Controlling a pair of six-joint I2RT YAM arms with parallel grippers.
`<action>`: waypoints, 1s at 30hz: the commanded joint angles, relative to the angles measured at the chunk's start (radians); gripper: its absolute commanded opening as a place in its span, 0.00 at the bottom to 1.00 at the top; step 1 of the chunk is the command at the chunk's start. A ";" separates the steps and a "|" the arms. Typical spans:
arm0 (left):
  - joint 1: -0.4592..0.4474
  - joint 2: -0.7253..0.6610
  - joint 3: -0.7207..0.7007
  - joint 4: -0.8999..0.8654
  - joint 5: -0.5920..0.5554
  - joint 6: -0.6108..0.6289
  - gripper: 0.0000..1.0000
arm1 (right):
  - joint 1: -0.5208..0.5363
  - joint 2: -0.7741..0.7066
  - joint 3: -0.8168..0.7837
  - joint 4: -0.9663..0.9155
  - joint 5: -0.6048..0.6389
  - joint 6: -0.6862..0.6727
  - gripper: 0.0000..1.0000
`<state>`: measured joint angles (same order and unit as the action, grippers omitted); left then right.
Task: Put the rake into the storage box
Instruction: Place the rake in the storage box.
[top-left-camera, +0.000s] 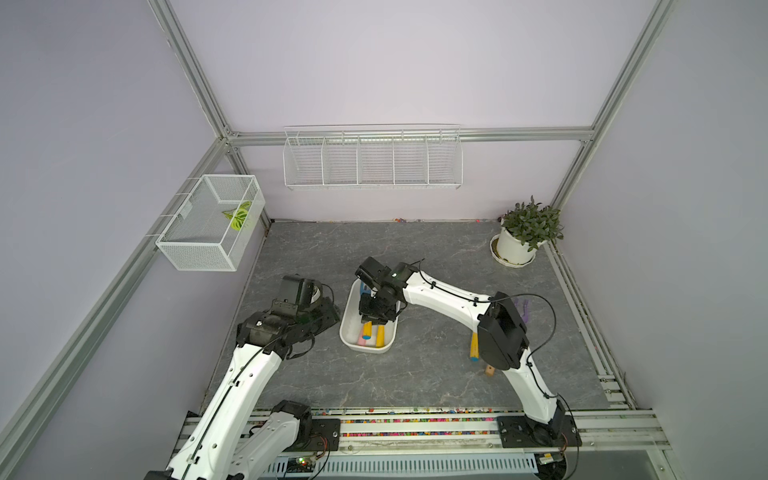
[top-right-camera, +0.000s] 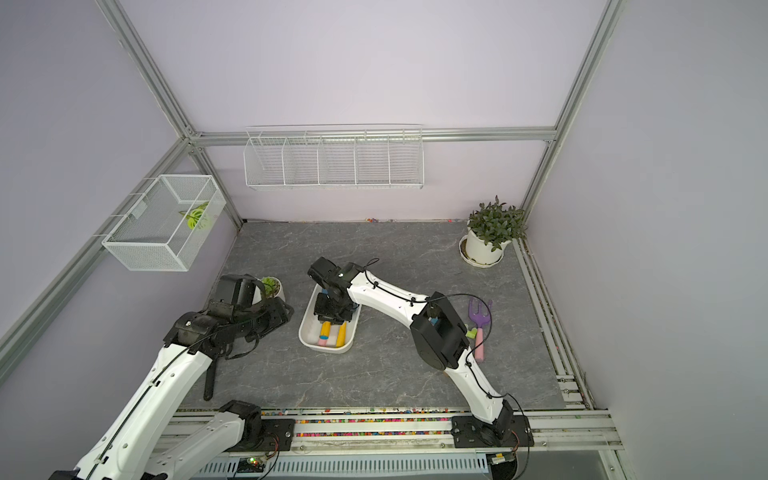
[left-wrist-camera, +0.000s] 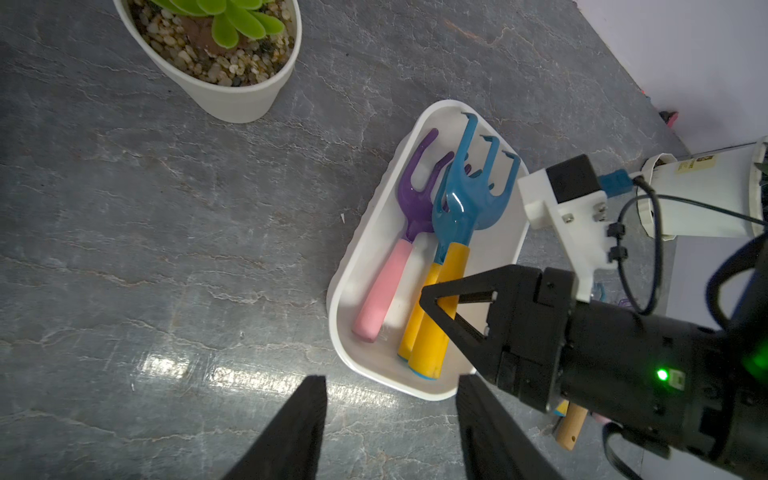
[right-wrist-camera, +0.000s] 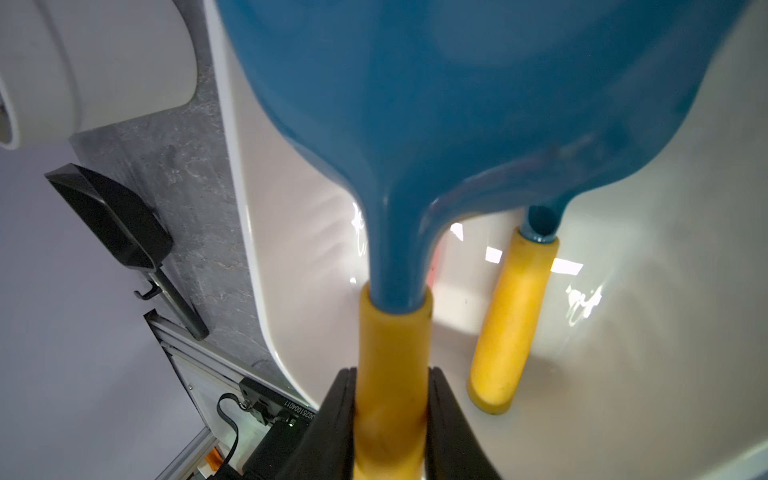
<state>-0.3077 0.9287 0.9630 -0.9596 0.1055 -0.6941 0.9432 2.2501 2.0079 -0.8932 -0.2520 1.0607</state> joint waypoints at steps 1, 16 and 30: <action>0.006 -0.015 0.014 -0.013 -0.004 0.028 0.56 | 0.005 0.015 0.027 0.015 -0.003 0.047 0.00; 0.009 -0.011 0.013 -0.009 0.014 0.048 0.56 | 0.009 0.078 0.098 -0.007 0.007 0.063 0.00; 0.013 -0.017 0.008 -0.004 0.024 0.051 0.56 | 0.009 0.087 0.128 -0.032 0.004 0.042 0.43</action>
<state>-0.3012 0.9253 0.9630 -0.9596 0.1215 -0.6575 0.9451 2.3394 2.1132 -0.9024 -0.2592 1.1107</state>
